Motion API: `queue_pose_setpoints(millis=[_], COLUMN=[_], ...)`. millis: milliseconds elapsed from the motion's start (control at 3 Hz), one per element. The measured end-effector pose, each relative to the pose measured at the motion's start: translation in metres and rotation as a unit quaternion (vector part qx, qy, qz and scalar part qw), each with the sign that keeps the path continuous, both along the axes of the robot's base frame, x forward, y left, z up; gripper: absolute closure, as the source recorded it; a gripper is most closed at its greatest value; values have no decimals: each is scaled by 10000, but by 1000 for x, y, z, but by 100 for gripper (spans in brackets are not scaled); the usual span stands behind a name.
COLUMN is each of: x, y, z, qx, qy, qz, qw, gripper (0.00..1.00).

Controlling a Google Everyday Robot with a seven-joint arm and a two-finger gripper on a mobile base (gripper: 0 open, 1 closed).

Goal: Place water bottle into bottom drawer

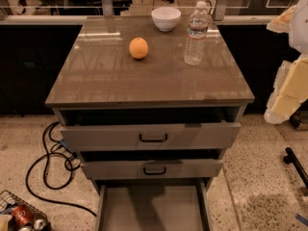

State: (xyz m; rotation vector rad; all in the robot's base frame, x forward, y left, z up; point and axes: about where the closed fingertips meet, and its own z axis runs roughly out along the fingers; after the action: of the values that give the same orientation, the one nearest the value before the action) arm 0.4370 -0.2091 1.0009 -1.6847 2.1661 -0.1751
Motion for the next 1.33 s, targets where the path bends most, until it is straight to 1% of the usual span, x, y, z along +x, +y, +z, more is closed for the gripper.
queue_pose_setpoints(millis=[333, 667, 1000, 1333], x=[0, 8, 25, 57], y=[0, -2, -9, -14], z=[0, 3, -5, -15], qx=[0, 120, 552, 1243], qy=[-1, -157, -417, -858], qz=[0, -20, -23, -16], qw=[10000, 9998, 9976, 9885], gripper=[0, 0, 0, 0])
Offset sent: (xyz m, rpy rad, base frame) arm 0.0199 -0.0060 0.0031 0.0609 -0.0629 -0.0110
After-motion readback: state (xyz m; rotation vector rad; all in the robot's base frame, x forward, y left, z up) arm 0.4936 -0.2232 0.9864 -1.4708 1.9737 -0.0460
